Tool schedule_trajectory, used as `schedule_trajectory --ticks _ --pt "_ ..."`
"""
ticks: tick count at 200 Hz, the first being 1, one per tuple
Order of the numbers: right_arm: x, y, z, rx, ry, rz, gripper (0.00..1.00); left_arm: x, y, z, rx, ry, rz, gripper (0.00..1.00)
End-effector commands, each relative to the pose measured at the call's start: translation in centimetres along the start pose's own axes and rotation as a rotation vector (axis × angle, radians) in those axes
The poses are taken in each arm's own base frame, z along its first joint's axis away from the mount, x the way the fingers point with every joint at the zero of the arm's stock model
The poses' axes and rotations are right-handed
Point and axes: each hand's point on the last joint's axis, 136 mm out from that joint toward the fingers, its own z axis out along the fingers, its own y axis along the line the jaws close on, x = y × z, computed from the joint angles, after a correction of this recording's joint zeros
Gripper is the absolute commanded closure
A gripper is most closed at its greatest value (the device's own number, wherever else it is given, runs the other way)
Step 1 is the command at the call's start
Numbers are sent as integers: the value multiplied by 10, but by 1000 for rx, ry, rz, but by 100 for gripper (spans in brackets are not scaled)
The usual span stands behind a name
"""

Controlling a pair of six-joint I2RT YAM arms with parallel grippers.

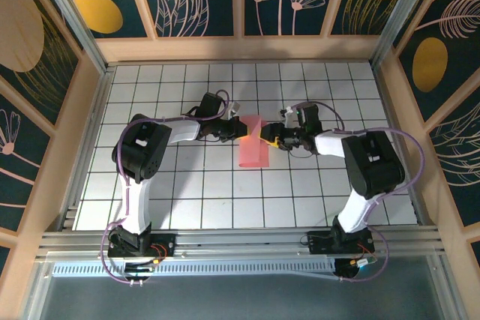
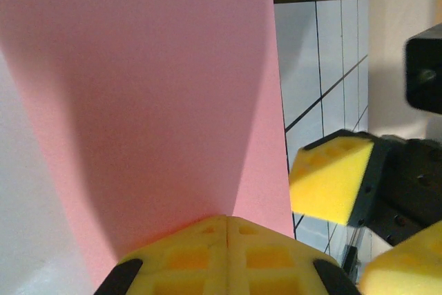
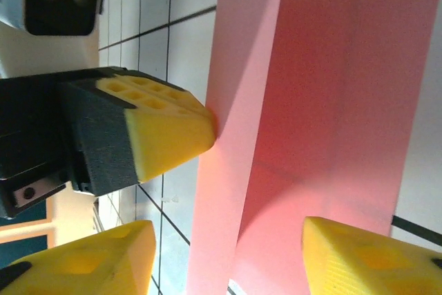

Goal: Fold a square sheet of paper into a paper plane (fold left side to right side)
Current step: First fold in half a square sheet of paper at the center of the table.

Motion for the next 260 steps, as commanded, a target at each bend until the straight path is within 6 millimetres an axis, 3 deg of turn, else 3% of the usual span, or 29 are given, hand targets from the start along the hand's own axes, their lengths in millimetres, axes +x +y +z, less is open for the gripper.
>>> schedule_trajectory --ticks 1,51,90,141,161,197,260 --pt "-6 14 10 -61 11 -17 46 -2 -6 3 11 -3 4 99" --pt "-5 17 25 -87 33 -8 59 -2 -7 3 15 -1 6 99" --pt "-4 12 27 -65 31 2 75 -3 -10 2 13 -8 11 97" --pt "-4 -7 27 39 29 -1 97 -15 -33 -23 -7 -99 65 82" --pt "-6 -13 25 84 26 -12 99 -16 -31 -33 -56 -129 76 72" --pt "-6 -21 23 140 30 -25 99 -9 -12 -45 -177 -158 74 52" --pt "-9 -26 22 174 30 -31 99 0 1 -36 -189 -119 40 43"
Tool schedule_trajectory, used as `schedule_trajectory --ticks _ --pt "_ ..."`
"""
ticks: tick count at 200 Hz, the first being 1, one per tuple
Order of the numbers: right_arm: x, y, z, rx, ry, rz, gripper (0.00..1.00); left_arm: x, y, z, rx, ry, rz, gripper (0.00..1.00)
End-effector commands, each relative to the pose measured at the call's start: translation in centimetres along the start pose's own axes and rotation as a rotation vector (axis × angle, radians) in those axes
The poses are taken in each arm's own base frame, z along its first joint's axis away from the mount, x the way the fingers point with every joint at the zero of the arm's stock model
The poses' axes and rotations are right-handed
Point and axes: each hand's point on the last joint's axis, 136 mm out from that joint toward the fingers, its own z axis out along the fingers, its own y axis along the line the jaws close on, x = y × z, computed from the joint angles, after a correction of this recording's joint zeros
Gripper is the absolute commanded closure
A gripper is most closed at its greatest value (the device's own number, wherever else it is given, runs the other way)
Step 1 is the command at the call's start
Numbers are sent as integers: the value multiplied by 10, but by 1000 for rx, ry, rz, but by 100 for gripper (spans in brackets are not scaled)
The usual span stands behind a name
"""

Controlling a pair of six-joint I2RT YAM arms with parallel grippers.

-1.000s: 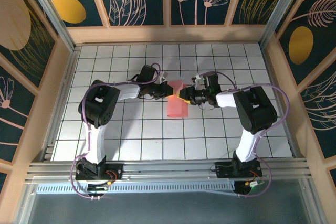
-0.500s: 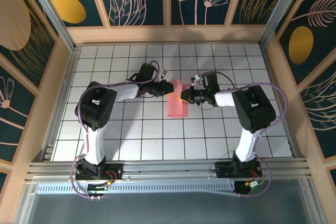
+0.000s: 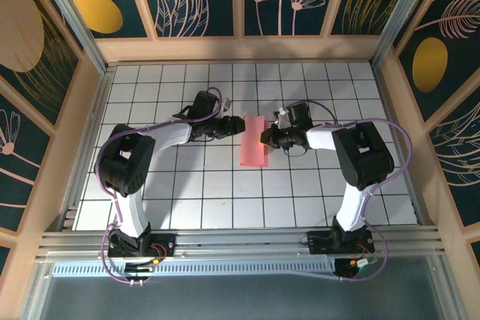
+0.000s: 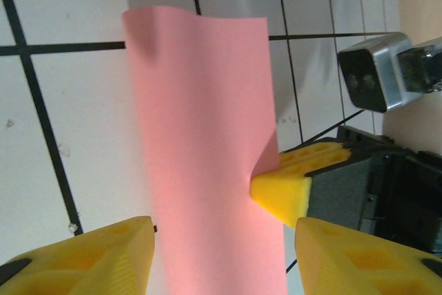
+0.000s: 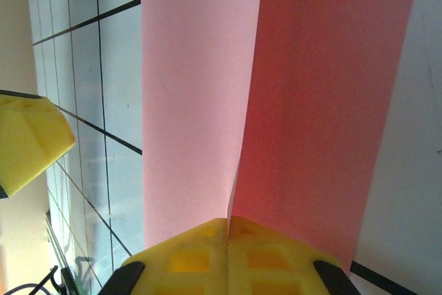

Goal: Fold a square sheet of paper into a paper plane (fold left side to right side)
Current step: First fold in half a square sheet of paper at the center of the table.

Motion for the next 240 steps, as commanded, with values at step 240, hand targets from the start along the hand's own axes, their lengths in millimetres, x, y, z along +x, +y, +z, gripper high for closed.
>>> schedule_trajectory --ticks 240 --pt "-13 7 -16 19 -44 -42 79 38 56 62 -319 165 30 61"
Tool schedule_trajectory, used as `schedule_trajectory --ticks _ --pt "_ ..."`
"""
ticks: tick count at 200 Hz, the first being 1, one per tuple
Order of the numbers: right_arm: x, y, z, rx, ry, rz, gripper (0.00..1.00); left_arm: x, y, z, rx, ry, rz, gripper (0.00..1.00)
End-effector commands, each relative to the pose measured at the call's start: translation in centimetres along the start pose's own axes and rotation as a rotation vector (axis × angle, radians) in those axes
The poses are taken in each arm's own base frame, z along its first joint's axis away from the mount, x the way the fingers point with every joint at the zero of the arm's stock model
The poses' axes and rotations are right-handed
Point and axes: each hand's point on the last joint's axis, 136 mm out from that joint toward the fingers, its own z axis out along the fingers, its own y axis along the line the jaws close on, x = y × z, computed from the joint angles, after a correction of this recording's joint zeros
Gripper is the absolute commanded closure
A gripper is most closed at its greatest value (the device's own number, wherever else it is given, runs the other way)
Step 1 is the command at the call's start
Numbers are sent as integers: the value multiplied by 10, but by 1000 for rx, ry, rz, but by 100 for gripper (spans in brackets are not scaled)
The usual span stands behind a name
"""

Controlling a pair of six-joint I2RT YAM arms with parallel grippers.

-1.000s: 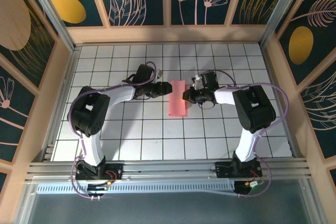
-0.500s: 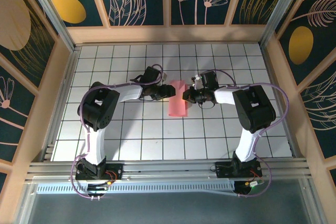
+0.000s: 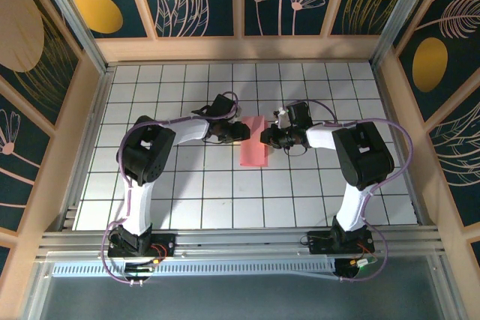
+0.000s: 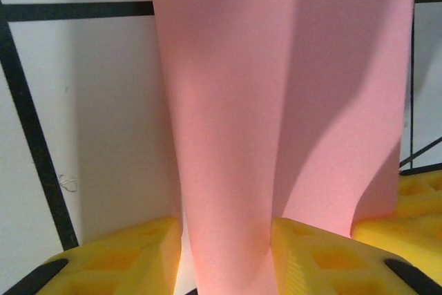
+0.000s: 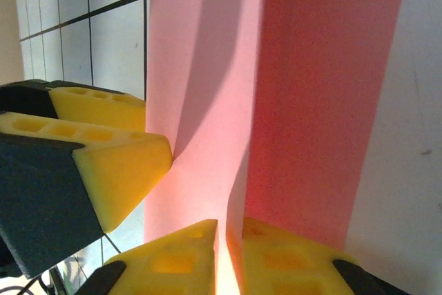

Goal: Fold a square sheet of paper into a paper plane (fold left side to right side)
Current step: First fold in half a square sheet of paper at the center of the table.

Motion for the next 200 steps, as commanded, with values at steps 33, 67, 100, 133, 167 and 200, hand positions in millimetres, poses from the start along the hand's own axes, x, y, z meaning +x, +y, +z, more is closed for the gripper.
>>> schedule_trajectory --ticks 33,67,100,133,167,200 --pt "-23 3 -40 39 -124 -23 68 24 24 24 -138 85 28 61" --pt "-33 -16 -71 125 -204 -18 61 29 26 31 -144 110 31 61" --pt "-39 -27 -94 149 -261 -3 60 32 28 36 -154 135 38 60" --pt "-38 -34 -102 158 -275 6 60 33 27 41 -162 155 51 56" --pt "-36 -37 -102 157 -274 11 60 35 25 48 -178 176 69 53" --pt "-34 -37 -102 155 -271 9 60 35 25 53 -188 186 77 52"
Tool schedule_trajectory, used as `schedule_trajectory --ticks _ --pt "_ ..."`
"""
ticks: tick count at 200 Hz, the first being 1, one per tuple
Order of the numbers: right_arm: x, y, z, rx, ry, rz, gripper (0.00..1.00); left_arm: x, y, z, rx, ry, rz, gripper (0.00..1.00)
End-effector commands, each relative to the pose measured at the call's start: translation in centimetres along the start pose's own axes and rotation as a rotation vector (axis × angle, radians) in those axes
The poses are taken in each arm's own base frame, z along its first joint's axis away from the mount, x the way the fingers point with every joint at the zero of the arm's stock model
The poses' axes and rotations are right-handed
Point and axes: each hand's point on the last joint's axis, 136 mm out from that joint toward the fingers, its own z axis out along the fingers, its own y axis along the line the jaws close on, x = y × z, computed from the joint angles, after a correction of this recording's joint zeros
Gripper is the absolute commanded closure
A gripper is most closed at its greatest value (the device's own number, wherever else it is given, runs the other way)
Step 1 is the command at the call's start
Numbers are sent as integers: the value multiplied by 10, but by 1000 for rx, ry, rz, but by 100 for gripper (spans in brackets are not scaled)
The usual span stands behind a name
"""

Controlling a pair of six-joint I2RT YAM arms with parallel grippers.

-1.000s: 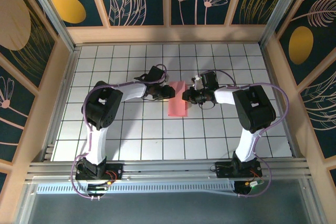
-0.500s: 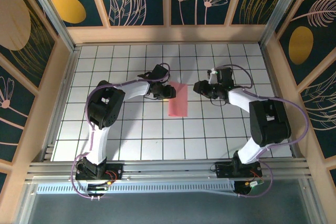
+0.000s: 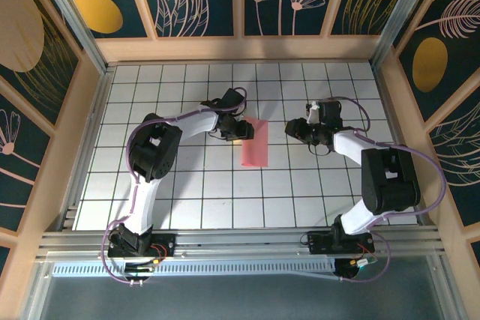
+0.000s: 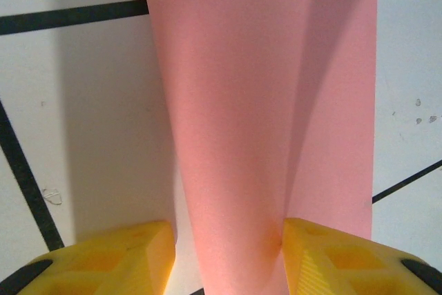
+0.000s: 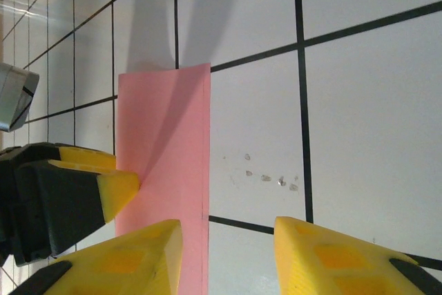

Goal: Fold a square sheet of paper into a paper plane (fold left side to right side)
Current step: First fold in half a square sheet of paper at the center of the table.

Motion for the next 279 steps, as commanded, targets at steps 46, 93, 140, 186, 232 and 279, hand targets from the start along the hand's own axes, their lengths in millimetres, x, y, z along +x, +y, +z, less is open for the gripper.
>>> schedule_trajectory --ticks 46,93,140,186,232,279 --pt "1 1 -6 -11 1 -24 60 30 16 54 -60 100 36 51" --pt "5 6 -6 -46 17 -19 57 30 16 58 -65 108 40 51" --pt "4 9 -8 -75 12 -6 54 30 14 61 -63 114 49 50" --pt "6 9 -9 -83 14 0 53 31 14 64 -68 120 50 50" --pt "6 9 -8 -88 16 1 53 31 13 66 -70 127 53 50" --pt "9 9 -6 -100 31 4 53 32 13 68 -73 131 57 49"
